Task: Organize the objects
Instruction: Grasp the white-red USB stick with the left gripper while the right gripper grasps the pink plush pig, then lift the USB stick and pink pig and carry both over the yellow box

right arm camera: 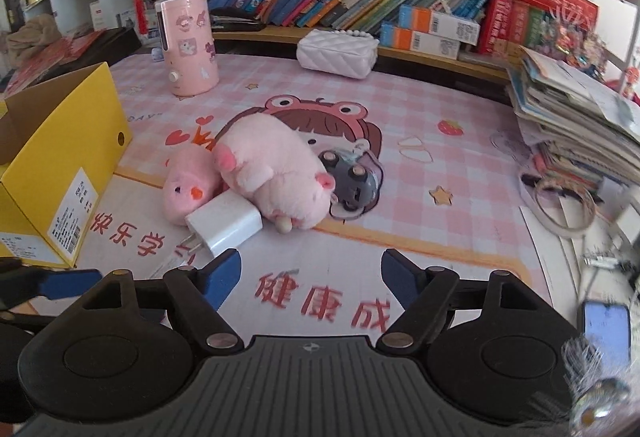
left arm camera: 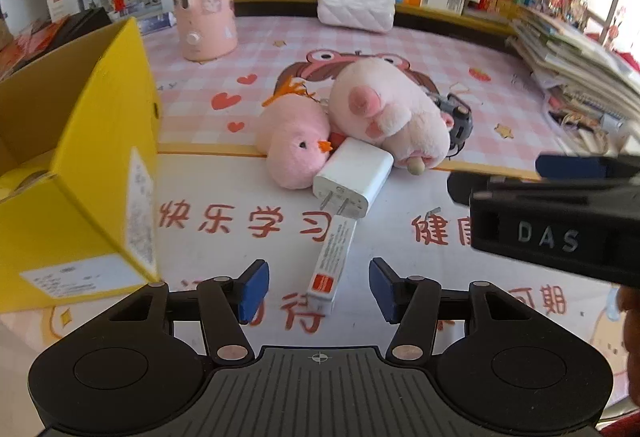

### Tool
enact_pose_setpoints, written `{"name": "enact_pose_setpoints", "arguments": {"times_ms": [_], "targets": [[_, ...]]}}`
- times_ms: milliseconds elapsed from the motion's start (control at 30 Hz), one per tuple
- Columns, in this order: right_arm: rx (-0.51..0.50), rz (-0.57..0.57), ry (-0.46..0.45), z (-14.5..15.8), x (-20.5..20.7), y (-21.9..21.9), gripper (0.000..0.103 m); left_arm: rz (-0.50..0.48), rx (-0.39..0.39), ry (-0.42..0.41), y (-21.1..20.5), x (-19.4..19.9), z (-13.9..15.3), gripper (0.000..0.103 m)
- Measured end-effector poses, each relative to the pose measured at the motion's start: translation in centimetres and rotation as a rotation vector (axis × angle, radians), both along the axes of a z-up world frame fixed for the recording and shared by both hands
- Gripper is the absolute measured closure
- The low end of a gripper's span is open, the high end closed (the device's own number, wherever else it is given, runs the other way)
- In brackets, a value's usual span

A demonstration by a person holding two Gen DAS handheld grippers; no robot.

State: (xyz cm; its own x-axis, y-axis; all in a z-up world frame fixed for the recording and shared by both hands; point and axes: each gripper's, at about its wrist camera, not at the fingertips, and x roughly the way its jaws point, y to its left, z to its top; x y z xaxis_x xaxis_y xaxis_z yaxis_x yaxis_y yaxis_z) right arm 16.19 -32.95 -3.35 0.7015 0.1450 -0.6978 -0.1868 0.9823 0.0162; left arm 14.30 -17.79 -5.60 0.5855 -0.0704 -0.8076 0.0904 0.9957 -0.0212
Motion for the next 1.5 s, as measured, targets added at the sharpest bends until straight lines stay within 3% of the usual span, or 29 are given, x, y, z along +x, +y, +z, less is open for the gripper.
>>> {"name": "enact_pose_setpoints", "arguments": {"times_ms": [167,400,733,800,867,967,1133,1300,1500], "targets": [[-0.008,0.059,-0.019,0.0,2.4,-0.2,0.026,0.019,0.012,0.035,-0.3,1.6,-1.0,0.061],[-0.065,0.220,-0.037,-0.2,5.9,1.2,0.019,0.032,0.012,0.055,-0.2,2.4,-1.4,0.090],[-0.242,0.433,-0.090,-1.7,9.4,5.1,0.017,0.075,-0.035,0.013,1.2,1.2,0.5,0.090],[-0.262,0.450,-0.075,-2.3,10.0,5.6,0.022,0.082,-0.042,-0.001,1.5,0.9,1.0,0.090],[-0.260,0.459,-0.059,-2.7,10.5,5.8,0.035,0.088,-0.045,-0.016,1.8,0.5,1.5,0.090],[-0.254,0.456,-0.054,-2.5,10.6,5.8,0.044,0.100,-0.044,-0.036,2.2,0.0,2.2,0.090],[-0.190,0.390,-0.110,-0.2,9.2,4.8,0.045,0.111,-0.059,-0.071,2.7,-0.5,2.9,0.090],[-0.104,0.221,-0.171,2.7,6.7,3.2,0.045,0.089,-0.080,-0.099,2.9,-1.1,3.4,0.090],[-0.020,0.037,-0.158,3.8,2.8,1.9,0.045,0.055,-0.104,-0.147,3.7,-2.5,4.5,0.090]]}}
